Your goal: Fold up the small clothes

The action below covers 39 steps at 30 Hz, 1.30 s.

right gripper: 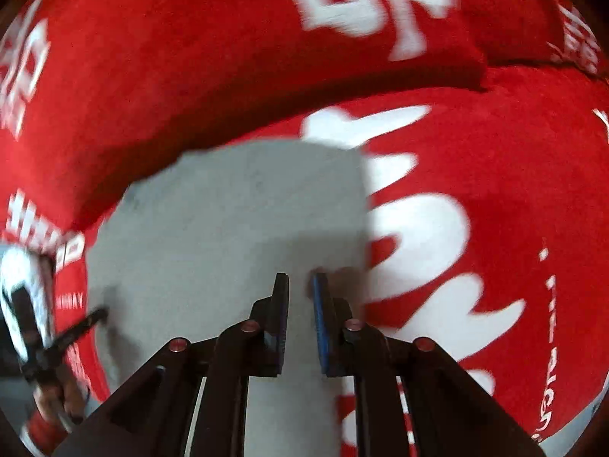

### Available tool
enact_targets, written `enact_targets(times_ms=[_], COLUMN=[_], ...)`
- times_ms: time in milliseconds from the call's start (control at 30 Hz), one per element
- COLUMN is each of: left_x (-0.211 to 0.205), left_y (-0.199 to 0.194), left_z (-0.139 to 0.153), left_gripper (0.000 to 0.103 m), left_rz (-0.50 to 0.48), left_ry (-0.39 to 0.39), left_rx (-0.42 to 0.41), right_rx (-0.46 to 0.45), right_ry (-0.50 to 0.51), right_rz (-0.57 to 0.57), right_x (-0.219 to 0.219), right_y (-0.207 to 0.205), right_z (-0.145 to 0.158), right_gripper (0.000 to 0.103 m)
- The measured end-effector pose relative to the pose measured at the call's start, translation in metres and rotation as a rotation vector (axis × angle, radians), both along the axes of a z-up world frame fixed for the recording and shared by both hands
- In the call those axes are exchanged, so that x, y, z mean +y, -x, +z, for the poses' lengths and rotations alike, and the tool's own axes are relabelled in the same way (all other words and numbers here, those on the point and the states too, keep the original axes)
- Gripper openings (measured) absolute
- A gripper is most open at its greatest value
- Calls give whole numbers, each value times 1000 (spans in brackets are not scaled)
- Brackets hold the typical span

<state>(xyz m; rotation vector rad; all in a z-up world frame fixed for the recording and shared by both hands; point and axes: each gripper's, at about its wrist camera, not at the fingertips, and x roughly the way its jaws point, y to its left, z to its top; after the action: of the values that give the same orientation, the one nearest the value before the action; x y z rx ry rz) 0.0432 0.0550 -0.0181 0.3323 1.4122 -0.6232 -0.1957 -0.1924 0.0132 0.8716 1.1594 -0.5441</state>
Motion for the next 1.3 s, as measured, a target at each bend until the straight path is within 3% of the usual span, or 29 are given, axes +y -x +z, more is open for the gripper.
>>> enact_targets(times_ms=[167,200,400,633,1167,1200,1233,1267,1300], left_x=[14,15,25,26,21,21,22,24,27], left_y=[2,3,16,25,39,39,39,39,39], left_z=[-5,-5,5,16,25,26,27,29,35], left_gripper=[10,10,10,10,12,34,76,93,101], left_rz=[-4,-6,-33,-18,-33,-26,-18,-3,19], left_ry=[-22,-30,-40,-46,-94,-98,-97,-92,-80], left_rx=[-13,-17,-24,-8,-35,-38,-42,-52,-86], right_rx=[88,72,80,87,51,49,46,44,41], right_ry=[-27,-31,-38,-47,-83,-85,-86,-88,-91], right_rz=[50,41,21,1,-2,-3,-3,-3,-2], right_x=[36,36,35,42,65,66,67,68,69], right_y=[-19,-15,-2,2,-11,-11,-12,-12,-12], right_z=[-37,-39,-27,-15,-5,-5,-6,-6,-6], right_gripper=[15,15,15,34,47,49,50,50,50])
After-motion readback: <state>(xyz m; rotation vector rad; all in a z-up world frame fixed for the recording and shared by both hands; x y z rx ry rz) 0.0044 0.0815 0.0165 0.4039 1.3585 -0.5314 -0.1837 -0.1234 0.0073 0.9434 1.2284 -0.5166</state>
